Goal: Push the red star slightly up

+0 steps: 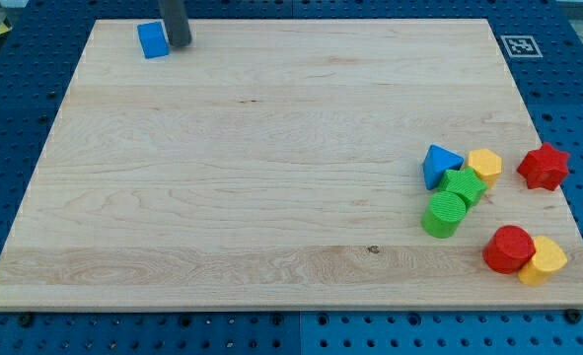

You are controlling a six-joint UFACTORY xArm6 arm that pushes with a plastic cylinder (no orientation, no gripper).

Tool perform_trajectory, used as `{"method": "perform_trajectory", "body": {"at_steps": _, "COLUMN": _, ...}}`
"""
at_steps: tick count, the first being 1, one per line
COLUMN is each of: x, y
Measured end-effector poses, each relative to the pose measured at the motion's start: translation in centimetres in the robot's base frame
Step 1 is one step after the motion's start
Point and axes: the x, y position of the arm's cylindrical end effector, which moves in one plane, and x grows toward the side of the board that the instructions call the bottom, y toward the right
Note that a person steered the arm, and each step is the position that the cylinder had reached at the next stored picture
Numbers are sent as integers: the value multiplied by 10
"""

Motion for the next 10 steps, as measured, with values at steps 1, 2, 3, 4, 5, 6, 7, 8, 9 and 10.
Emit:
{"method": "perform_trajectory", "body": {"at_steps": 1, "x": 40, "y": 75}}
{"method": "perform_trajectory", "body": {"at_steps": 2, "x": 102, "y": 150}}
{"method": "perform_trajectory", "body": {"at_steps": 3, "x": 120, "y": 219}}
{"method": "perform_trajectory", "body": {"at_steps": 4, "x": 107, "y": 292}}
{"method": "perform_trajectory", "body": {"at_steps": 5, "x": 134, "y": 381}}
{"method": "perform_trajectory", "body": {"at_steps": 6, "x": 208, "y": 492}}
{"method": "perform_trajectory", "body": {"at_steps": 7, "x": 210, "y": 492}}
{"method": "perform_trajectory", "body": {"at_steps": 8, "x": 237, "y": 492}}
{"method": "perform_trajectory", "body": {"at_steps": 9, "x": 251, "y": 492}}
{"method": "perform_trajectory", "body": {"at_steps": 10, "x": 250, "y": 492}}
